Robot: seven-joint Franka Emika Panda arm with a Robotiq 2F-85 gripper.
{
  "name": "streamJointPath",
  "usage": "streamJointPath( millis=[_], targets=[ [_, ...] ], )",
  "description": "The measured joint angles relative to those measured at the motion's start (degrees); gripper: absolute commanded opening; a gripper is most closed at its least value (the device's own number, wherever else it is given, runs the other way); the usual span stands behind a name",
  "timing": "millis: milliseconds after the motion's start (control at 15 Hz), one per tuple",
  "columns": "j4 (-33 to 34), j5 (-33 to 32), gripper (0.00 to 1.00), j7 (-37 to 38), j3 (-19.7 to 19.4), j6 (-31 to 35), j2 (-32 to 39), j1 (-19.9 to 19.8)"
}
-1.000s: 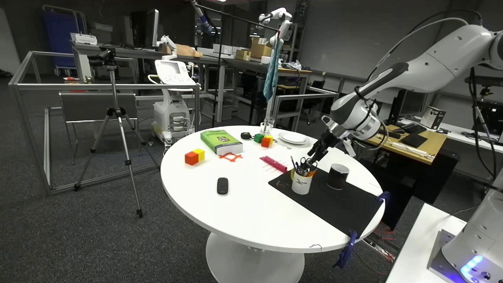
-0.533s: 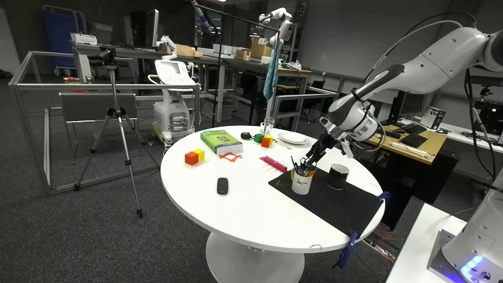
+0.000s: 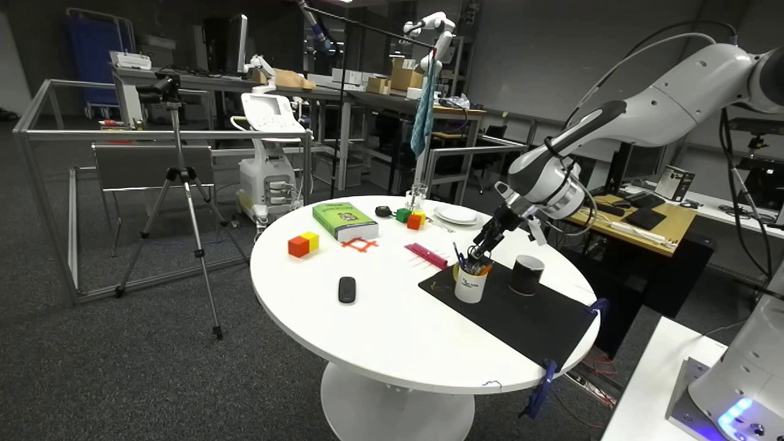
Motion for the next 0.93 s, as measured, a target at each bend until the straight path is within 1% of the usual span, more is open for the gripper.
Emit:
streamJointPath(
  millis=[400, 600, 933],
  targets=[
    [0.4, 0.0, 1.00, 0.4, 0.0, 0.0, 0.0, 1.0],
    [0.4, -1.1, 1.00, 3.2, -0.4, 0.3, 0.1, 2.0],
    [0.4, -3.8, 1.00, 7.4, -2.2, 3.9, 0.9, 4.2]
  ],
)
